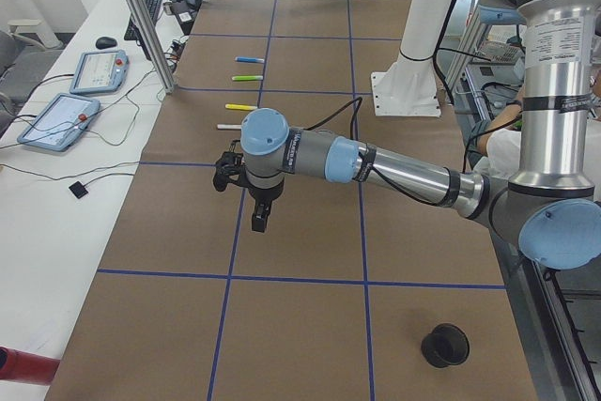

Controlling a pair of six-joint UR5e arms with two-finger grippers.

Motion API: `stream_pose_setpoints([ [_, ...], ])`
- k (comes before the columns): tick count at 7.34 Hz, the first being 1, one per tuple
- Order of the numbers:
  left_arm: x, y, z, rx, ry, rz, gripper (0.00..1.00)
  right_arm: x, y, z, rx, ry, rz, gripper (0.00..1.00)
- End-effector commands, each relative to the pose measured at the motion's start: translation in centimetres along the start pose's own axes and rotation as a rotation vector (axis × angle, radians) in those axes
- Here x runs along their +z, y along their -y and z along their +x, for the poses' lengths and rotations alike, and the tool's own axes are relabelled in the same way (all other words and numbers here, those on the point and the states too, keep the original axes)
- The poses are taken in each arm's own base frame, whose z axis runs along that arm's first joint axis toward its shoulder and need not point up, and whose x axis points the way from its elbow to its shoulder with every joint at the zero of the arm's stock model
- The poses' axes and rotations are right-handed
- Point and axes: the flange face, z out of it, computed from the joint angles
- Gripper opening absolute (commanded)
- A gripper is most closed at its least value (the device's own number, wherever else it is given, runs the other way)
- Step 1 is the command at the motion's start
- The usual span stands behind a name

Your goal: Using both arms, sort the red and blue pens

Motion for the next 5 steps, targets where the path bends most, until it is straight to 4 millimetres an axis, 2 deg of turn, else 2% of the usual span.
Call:
stream_pose_setpoints([
  [1,-0.3,-0.5,0.2,0.001,0.0,0.004,0.99,0.0,-1.1,0.7,0.026,0.0,-0.015,1.0],
  [2,-0.2,-0.5,0.1,-0.002,0.0,0.002,1.0,0.1,-1.8,0.7,0.025,-0.002,-0.015,1.0],
  [3,0.6,-1.7,-0.8,-0.021,-0.003,-0.016,0.99,0.3,-2.4,0.8,0.032,0.006,-0.019,1.0],
  [4,0.9,-2.1,-1.0,-0.021,-0.009,-0.023,1.0,0.5,-3.0,0.9,0.035,0.011,-0.022,1.0],
  [5,0.6,-2.1,-0.6,-0.015,-0.014,-0.016,0.99,0.0,-3.3,0.4,0.027,0.007,-0.014,1.0],
])
